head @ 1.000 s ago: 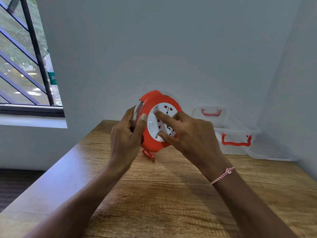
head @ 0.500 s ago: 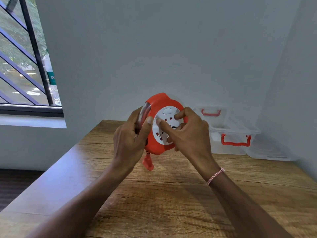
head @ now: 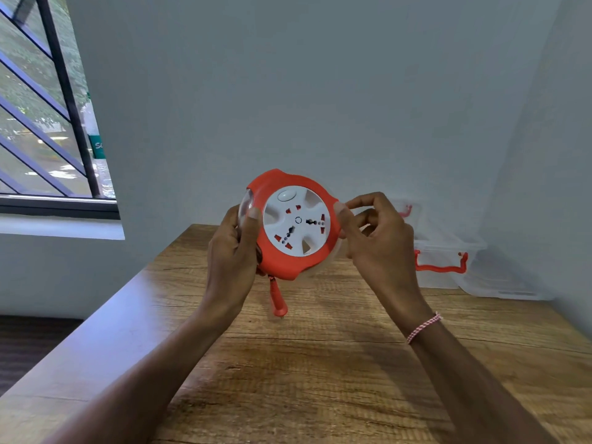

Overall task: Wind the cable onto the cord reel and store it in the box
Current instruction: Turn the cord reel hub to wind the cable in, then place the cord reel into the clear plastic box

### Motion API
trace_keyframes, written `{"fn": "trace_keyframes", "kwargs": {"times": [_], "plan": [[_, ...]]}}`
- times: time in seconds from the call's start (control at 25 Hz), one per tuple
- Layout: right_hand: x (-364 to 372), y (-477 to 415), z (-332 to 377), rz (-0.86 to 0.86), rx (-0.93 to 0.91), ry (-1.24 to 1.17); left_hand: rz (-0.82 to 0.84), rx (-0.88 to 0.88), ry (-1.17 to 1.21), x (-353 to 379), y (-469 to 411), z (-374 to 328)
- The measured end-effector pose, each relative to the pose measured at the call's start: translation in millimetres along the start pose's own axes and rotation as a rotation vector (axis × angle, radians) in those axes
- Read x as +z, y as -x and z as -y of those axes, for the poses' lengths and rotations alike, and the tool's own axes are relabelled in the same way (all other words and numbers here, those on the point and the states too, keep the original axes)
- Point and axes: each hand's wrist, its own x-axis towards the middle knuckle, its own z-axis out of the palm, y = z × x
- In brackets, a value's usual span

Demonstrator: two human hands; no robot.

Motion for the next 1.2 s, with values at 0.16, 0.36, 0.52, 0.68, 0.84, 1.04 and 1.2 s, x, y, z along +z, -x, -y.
{"fn": "trace_keyframes", "kwargs": {"times": [0.16, 0.36, 0.52, 0.68, 0.84, 1.04, 1.2], "plan": [[8.2, 7.6, -5.8, 0.123, 0.296, -0.313, -0.009, -0.062, 0.092, -0.2, -2.2, 11.4], [19.4, 17.5, -11.1, 0.428, 0.430, -0.452, 0.053, -0.206, 0.210, 2.7, 1.1, 14.6], [24.2, 25.4, -11.6, 0.544, 0.305, -0.292, 0.075, -0.241, 0.304, 4.8, 4.8, 15.2], [-3.8, 4.7, -26.0, 0.157, -0.152, 0.369, 0.052, -0.228, 0.338, -2.2, -0.9, 19.3], [-27.7, -7.6, -46.0, 0.060, -0.123, 0.723, 0.019, -0.185, 0.341, -5.9, -4.2, 13.2], [-30.3, -11.4, -57.8, 0.128, -0.086, 0.842, -0.030, -0.181, 0.316, -9.9, -11.6, 10.8], [-30.0, -17.1, -53.7, 0.160, -0.140, 0.893, 0.001, -0.168, 0.281, -14.9, -30.3, 21.4]]}}
